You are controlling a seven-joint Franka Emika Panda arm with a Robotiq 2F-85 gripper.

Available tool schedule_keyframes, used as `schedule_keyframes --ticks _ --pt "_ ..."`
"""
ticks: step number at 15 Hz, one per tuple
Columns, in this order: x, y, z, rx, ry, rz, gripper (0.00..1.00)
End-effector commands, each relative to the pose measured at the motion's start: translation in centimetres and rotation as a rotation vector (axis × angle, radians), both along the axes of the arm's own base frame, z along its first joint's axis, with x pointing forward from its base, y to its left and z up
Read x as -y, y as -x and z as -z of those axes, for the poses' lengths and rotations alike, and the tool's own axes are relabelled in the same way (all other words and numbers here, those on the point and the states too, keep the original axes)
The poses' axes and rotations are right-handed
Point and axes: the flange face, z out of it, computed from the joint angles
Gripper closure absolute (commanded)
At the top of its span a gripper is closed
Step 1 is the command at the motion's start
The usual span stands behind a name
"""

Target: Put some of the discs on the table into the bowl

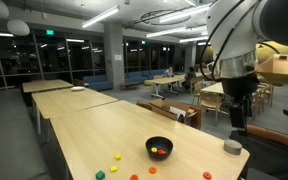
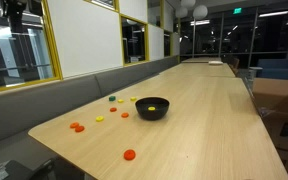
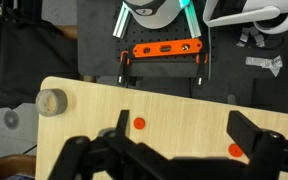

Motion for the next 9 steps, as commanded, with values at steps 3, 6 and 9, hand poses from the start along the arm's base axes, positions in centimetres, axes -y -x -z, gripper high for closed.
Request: schedule_keyframes --ticks 3,6,9 --pt "-0.13 -0.03 -0.48 0.010 -0.003 -0.002 0.00" --pt "-0.15 -0.03 -0.54 0.011 -0.003 -0.002 0.00" --pt "0.16 -0.28 0.38 0.026 -0.021 0.008 0.00"
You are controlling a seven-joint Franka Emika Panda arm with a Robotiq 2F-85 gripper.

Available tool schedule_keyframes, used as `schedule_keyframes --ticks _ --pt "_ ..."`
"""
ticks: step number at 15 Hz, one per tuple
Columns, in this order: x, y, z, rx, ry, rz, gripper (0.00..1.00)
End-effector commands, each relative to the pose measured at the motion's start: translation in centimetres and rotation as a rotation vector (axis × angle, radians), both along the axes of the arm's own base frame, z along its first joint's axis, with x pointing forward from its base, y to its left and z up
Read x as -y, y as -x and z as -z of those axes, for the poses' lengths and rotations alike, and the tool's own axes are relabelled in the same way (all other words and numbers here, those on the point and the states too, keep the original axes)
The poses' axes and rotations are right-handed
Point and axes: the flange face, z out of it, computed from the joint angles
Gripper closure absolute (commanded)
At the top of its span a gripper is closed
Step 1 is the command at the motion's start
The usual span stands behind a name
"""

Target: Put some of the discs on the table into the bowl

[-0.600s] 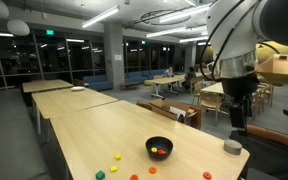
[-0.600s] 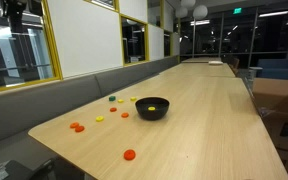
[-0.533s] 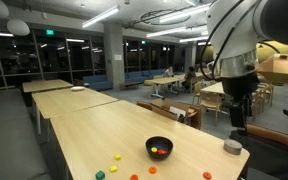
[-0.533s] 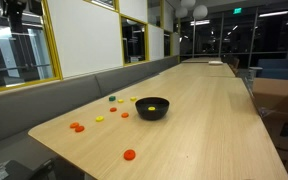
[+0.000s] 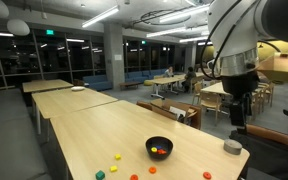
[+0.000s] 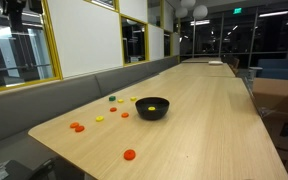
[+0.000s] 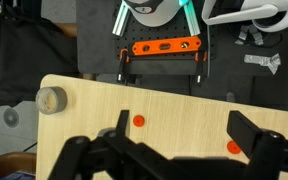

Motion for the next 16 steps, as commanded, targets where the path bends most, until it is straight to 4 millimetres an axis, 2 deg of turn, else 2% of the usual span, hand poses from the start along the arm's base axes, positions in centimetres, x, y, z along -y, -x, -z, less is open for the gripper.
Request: schedule_keyframes --ticks 1,4,10,16 --pt "0.5 -0.6 2.0 0.026 -0.031 0.023 0.00" --pt "0.3 -2.1 6.3 0.056 -0.100 0.052 0.00" --pt "-2.2 -6.3 15.0 0.041 -0.277 0.084 0.00" --pt "-4.5 -9.2 21.6 0.050 -0.396 0.160 0.00"
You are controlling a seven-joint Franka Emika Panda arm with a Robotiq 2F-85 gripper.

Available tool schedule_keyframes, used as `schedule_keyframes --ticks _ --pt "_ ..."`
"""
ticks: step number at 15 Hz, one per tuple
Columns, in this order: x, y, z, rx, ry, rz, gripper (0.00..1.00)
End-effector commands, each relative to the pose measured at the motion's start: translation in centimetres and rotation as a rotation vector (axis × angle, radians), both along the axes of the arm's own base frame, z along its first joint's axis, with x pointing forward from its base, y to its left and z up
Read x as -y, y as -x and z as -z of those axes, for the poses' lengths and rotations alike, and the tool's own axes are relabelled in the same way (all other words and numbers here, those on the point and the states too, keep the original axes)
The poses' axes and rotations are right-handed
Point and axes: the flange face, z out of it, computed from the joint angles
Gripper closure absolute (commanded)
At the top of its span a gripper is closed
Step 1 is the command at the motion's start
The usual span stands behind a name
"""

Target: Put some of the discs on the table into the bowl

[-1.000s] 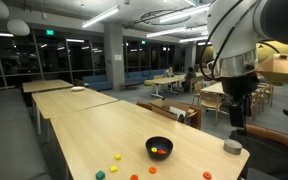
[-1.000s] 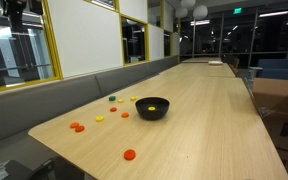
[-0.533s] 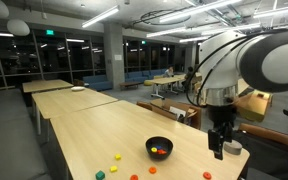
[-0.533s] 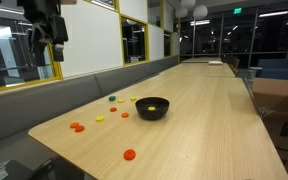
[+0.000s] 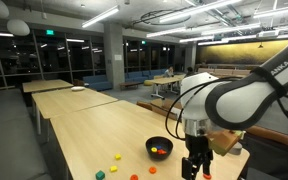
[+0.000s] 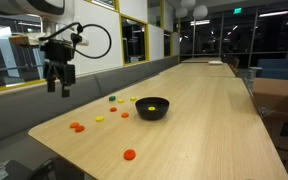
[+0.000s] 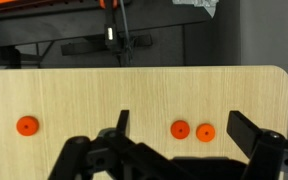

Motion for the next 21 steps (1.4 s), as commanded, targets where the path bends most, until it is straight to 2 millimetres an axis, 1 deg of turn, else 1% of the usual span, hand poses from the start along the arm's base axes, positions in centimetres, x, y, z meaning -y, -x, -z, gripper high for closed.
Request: schedule_keyframes --ticks 1,4,7,8,11,14,17,21 --pt "-1.7 -1.6 3.1 0.002 -0.048 0.022 0.00" --pt "-2.5 -0.9 5.3 0.016 -0.030 -0.010 0.00" --pt "-3.4 0.5 7.3 0.067 -0.011 -0.020 0.00" --pt "-3.9 1.1 8.1 0.069 -0.004 -0.056 0.00" --pt "-5.1 3.2 9.9 0.057 0.027 -0.237 0.00" --pt "-5.9 4.7 11.1 0.051 0.076 -0.398 0.00" --pt "-6.7 4.9 11.5 0.071 0.097 -0.487 0.00" --pt "-7.4 4.0 11.8 0.155 0.035 -0.480 0.00"
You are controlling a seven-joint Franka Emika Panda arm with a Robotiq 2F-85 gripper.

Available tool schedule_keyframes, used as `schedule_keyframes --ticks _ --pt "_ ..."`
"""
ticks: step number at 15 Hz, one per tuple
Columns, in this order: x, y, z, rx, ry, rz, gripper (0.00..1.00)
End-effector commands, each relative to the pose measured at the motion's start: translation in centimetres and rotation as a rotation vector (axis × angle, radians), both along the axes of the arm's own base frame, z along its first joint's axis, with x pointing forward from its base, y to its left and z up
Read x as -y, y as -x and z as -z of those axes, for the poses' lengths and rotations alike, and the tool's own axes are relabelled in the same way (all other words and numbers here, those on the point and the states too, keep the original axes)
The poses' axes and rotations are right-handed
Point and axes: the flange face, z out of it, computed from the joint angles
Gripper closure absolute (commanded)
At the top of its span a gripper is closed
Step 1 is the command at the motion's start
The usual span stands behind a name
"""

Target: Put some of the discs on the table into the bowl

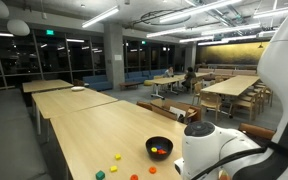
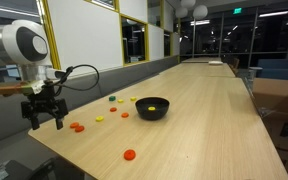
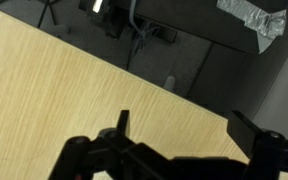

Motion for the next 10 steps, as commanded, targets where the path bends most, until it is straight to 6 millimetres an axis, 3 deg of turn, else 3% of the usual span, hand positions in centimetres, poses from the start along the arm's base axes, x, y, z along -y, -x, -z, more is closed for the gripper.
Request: schedule_keyframes --ticks 1,10 --pt "-0.7 -1.2 0.4 0.057 -0.082 -0.007 0.00" --pt "-1.1 -5.3 3.0 0.082 -0.108 -0.029 0.00"
